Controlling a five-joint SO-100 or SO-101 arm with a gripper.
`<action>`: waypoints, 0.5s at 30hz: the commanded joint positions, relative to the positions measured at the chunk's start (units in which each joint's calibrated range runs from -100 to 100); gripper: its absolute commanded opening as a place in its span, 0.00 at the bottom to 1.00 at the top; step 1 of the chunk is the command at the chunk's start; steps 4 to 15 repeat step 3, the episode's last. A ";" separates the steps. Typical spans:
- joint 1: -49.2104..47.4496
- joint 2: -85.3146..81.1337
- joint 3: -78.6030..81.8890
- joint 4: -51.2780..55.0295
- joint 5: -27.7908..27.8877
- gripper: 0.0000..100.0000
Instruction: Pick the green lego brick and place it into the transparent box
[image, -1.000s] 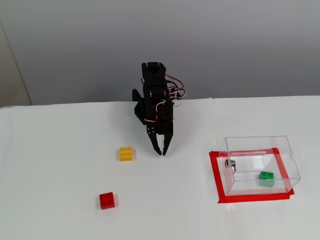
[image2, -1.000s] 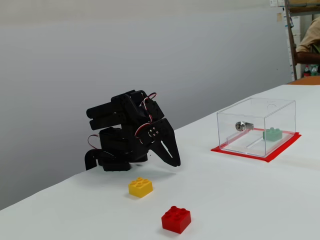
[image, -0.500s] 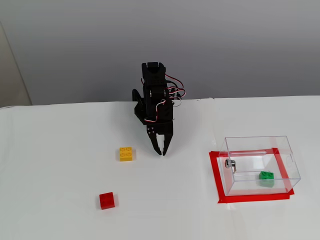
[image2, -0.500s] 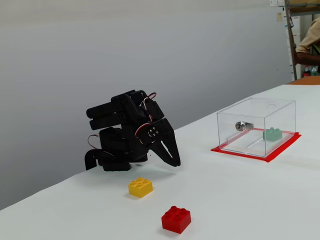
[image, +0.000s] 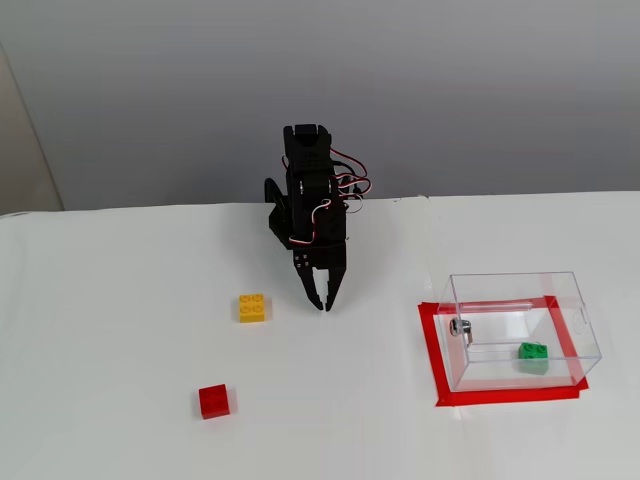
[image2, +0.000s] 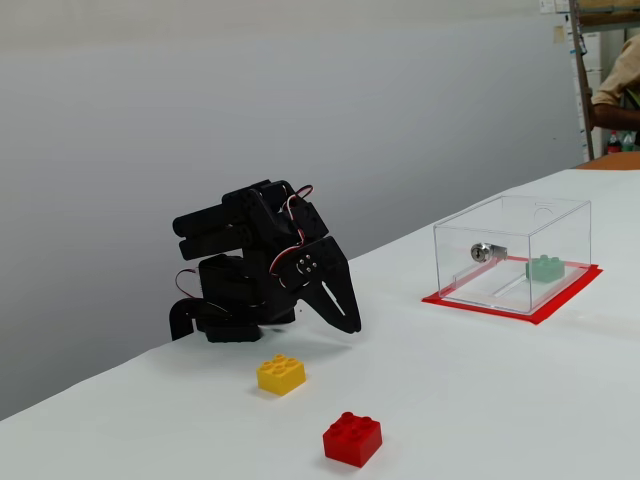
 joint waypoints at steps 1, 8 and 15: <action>0.39 -0.51 -1.13 0.29 0.14 0.02; 0.39 -0.51 -1.13 0.29 0.14 0.02; 0.39 -0.51 -1.13 0.29 0.14 0.02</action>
